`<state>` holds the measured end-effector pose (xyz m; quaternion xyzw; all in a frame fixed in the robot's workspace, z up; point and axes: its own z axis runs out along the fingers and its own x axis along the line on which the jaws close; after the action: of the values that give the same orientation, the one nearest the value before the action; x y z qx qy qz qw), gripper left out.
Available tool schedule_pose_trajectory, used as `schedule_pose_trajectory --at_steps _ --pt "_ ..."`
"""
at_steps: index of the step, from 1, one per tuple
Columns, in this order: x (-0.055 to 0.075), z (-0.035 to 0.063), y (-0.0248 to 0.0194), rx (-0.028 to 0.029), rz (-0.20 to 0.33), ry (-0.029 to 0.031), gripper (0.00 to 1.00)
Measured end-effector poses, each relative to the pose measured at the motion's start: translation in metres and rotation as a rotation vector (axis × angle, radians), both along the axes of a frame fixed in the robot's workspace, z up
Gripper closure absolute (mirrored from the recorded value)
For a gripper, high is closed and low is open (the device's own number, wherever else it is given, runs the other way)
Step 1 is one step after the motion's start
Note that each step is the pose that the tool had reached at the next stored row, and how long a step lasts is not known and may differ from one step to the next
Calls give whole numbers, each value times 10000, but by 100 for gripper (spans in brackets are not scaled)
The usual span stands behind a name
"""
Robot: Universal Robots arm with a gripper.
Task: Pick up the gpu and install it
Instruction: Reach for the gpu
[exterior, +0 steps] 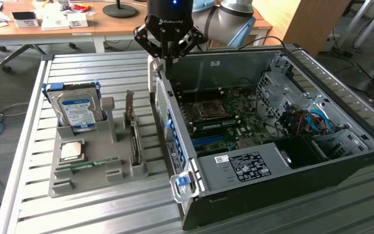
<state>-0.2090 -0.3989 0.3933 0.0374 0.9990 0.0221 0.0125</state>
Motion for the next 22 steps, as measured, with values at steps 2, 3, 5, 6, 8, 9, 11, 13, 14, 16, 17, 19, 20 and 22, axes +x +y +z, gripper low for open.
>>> schedule_pose_trajectory --at_steps 2,3,5,6,8,9,11,13,14,16,17,19,20,22 --pt "-34 0 0 0 -1 1 89" --pt "-54 0 0 0 -1 0 89" --pt "-97 0 0 0 -2 0 89" --pt "-122 0 0 -1 0 0 89" --pt "-177 0 0 0 0 0 89" --pt "-207 0 0 0 -1 0 89" --pt "-262 0 0 0 -2 0 89" --pt "-309 0 0 0 -2 0 89" --pt "-326 -1 0 0 -1 0 89" --pt "-358 -1 0 0 0 0 89" --pt "-375 -1 0 0 0 0 89" --pt "-412 -2 0 0 0 0 89" --pt "-430 -2 0 0 -1 0 89" --pt "-465 -3 0 0 -1 0 89"
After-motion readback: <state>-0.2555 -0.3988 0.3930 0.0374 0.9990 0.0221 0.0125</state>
